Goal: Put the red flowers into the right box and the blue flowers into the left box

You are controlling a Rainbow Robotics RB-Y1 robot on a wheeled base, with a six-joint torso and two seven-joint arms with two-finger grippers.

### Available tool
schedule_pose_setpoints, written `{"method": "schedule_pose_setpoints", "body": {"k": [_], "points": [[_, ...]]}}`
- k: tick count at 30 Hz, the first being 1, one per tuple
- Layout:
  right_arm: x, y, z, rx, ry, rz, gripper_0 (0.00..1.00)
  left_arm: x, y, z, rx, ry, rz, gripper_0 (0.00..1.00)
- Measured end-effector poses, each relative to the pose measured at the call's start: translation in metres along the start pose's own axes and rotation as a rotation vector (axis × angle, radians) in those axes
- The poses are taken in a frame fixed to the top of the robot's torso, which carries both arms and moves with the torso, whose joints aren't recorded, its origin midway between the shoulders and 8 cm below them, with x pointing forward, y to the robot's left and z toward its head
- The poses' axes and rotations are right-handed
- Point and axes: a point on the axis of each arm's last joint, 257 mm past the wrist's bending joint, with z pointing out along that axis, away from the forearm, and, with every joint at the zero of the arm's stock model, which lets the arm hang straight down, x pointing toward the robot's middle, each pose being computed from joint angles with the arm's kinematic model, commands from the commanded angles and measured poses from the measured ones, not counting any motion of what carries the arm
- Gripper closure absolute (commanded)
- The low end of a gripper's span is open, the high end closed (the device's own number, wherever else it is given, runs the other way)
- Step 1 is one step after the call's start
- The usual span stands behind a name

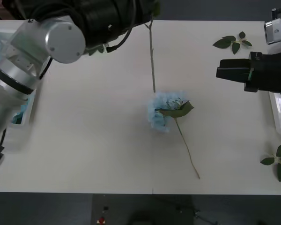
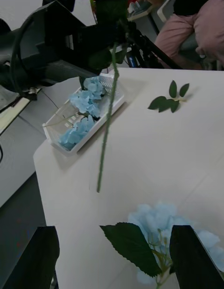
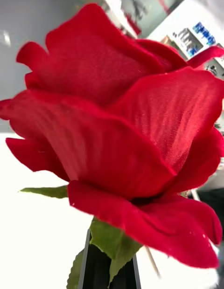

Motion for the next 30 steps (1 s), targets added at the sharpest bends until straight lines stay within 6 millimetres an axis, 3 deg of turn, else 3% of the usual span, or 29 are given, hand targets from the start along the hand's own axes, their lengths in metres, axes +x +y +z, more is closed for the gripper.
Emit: {"method": "schedule_pose_setpoints", "body": {"k": [5,10,14,25,30], "points": [[0.006,-0.003,0.011,-0.03,-0.073,-0.107,0.3,0.001,-0.03,0.017,0.048,-0.048,0.015,1.0],[0.008,-0.013,0.024,-0.032,-0.175,-0.06,0.31,-0.012,-0.044,0.023,0.056,-0.095,0.024,1.0],[0.009,-0.021,0.028,-0.018,-0.233,-0.08,0.3,-0.022,-0.049,0.022,0.068,-0.121,0.002,1.0],[0.014,-0.005,0.061,-0.062,-0.3,-0.061,0.3,-0.033,-0.063,0.026,0.091,-0.159,-0.036,1.0],[0.002,-0.02,0.076,0.011,-0.341,-0.072,0.31,-0.034,-0.061,0.026,0.085,-0.161,-0.032,1.0]]}}
